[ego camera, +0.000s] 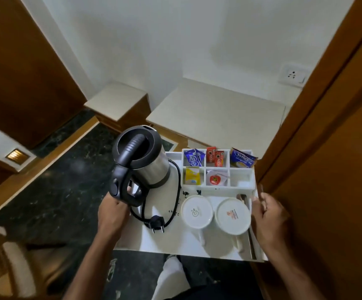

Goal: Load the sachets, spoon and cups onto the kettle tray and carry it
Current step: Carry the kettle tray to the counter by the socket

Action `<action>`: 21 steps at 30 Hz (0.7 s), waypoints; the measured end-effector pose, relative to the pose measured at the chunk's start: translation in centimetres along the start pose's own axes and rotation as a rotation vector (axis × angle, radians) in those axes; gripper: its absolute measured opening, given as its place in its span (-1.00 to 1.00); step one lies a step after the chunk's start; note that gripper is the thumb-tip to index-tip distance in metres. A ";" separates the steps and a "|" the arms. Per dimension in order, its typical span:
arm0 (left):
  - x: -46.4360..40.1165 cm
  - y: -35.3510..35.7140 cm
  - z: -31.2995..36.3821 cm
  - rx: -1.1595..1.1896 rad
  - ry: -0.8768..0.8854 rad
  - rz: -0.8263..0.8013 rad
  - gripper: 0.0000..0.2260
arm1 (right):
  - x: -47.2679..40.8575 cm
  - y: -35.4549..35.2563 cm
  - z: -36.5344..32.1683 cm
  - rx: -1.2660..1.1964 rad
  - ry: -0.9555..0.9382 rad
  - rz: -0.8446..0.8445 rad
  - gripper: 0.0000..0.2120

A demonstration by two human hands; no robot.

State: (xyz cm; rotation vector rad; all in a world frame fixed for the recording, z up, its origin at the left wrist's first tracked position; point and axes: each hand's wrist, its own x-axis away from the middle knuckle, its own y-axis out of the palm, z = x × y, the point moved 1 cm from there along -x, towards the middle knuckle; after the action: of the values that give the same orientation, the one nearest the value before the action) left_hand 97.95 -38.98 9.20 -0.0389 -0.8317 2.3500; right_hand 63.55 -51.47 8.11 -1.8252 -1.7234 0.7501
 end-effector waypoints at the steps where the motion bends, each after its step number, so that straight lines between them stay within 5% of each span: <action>1: -2.9 0.5 0.7 -0.006 0.005 -0.026 -0.52 | -1.5 1.5 -0.8 0.003 0.017 0.018 -0.77; 10: -20.9 3.9 7.2 -0.035 0.158 -0.188 -0.57 | -10.5 8.6 -7.6 -0.021 0.147 0.124 -0.82; 13: -25.9 6.6 9.2 -0.105 0.180 -0.249 -0.75 | -13.2 9.8 -8.8 0.007 0.195 0.178 -0.86; 21: -34.3 16.5 13.5 -0.213 0.208 -0.277 -0.89 | -23.1 12.1 -6.5 0.080 0.249 0.165 -0.75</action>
State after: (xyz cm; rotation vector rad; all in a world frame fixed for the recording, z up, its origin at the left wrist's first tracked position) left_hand 112.96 -76.17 4.55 -0.2374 -0.9164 1.9548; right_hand 75.83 -75.22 5.40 -1.9317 -1.3805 0.6156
